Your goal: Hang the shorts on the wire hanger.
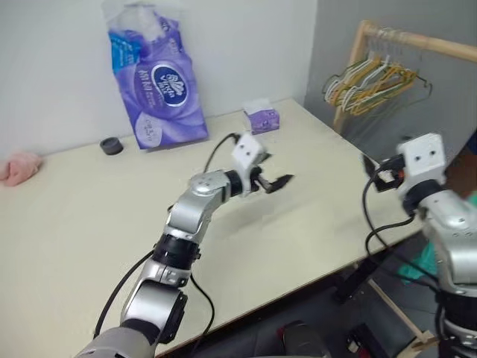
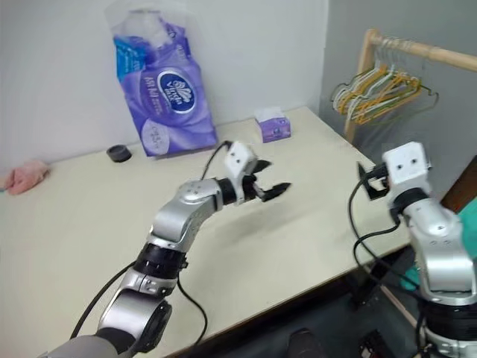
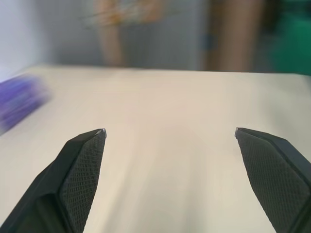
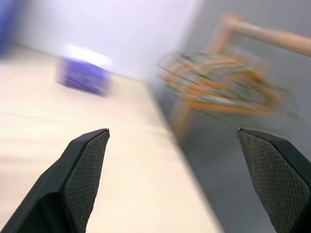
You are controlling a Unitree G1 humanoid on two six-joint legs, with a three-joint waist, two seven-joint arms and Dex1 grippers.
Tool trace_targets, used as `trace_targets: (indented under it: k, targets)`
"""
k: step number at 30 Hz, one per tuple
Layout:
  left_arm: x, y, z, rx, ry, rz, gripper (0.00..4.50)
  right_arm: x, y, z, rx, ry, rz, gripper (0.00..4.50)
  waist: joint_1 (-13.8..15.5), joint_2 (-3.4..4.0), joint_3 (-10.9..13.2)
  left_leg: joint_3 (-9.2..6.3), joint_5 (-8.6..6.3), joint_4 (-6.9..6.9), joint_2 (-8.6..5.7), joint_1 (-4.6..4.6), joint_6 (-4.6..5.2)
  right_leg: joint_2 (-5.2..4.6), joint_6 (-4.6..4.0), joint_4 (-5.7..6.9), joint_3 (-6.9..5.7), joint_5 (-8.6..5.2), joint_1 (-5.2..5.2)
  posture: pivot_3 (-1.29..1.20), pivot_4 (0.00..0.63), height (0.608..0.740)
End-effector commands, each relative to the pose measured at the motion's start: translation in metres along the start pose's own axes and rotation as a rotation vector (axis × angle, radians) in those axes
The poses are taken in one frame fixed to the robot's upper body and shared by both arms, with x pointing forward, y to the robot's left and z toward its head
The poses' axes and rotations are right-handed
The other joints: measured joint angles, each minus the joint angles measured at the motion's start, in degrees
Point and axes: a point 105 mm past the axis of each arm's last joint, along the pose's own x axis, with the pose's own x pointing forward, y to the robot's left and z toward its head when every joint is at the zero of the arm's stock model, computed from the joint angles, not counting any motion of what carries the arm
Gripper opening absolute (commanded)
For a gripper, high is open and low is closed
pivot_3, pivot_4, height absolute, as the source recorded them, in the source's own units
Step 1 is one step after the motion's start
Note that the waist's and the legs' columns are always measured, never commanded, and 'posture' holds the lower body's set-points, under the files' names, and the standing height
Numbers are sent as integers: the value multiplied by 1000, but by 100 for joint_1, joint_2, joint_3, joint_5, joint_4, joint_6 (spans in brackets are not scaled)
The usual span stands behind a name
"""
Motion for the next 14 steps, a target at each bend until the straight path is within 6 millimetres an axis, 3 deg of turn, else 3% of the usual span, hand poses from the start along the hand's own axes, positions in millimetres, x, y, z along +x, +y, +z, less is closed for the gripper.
trace_targets:
  k: [1,8,14]
  targets:
    - [-48,59,-28,57,49,459,4500,11,56,-1,130,-84,194,4465,72,-22,-23,-5,-4,-2,5,4,-6,7,-4,0,-1,1,0,-209,0,740]
    - [-121,92,-78,-21,123,844,4500,46,107,-28,214,-56,236,4465,713,-44,-18,-18,-10,12,3,4,-2,16,-45,13,-10,41,-34,-121,0,740]
    - [-137,97,-84,-11,107,897,4500,55,124,-41,205,-44,282,4465,1102,-46,-19,-39,4,10,13,7,-28,70,-84,17,-31,62,-35,-66,0,740]
